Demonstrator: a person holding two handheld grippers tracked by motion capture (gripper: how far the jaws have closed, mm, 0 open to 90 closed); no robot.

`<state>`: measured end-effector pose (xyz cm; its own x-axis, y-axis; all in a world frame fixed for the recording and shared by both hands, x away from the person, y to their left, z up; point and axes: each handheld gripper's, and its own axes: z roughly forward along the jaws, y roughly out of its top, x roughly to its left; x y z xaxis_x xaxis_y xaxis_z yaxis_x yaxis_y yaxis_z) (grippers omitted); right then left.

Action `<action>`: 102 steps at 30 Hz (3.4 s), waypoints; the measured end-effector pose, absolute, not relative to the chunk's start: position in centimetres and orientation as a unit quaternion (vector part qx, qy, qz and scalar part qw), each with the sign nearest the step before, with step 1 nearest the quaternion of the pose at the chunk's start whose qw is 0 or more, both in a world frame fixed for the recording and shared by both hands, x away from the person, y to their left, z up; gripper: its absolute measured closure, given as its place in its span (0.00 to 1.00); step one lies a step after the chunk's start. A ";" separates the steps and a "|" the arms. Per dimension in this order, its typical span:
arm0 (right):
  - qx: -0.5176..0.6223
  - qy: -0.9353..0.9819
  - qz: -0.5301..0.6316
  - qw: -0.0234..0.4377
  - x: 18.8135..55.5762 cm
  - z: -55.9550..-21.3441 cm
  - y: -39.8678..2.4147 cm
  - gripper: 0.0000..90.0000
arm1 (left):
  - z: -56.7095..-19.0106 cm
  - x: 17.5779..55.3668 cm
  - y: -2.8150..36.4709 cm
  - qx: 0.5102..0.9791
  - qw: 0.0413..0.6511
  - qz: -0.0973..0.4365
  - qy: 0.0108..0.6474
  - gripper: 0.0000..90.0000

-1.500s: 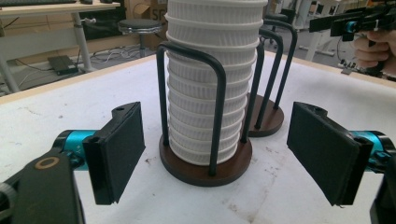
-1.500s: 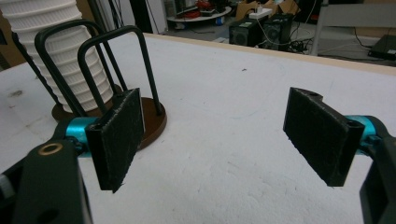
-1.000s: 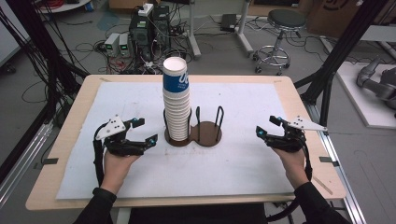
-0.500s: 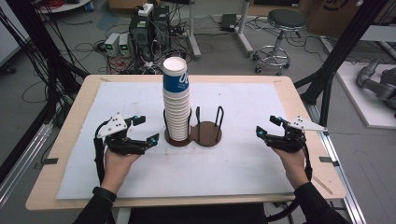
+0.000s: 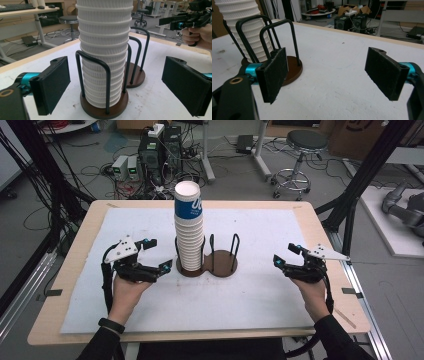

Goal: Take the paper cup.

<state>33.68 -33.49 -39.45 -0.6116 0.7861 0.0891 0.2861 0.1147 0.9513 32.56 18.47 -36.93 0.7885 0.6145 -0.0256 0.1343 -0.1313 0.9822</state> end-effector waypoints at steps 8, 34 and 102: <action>0.374 0.709 0.554 0.224 33.7 -39.4 -33.3 0.19 | -36.0 33.1 18.5 0.709 0.628 0.184 0.262 0.09; 0.359 0.711 0.564 0.217 33.8 -39.4 -32.9 0.19 | -33.5 36.9 14.7 0.719 0.623 0.195 0.240 0.07; 0.250 0.737 0.601 0.182 37.2 -30.5 -23.7 0.19 | -33.1 39.8 12.6 0.724 0.625 0.183 0.226 0.13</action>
<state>37.17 -23.66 -30.49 -0.8085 0.5877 0.0313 0.1493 0.1534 0.9768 39.85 12.62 -33.15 0.8306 0.5566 -0.0172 0.0983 -0.1161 0.9884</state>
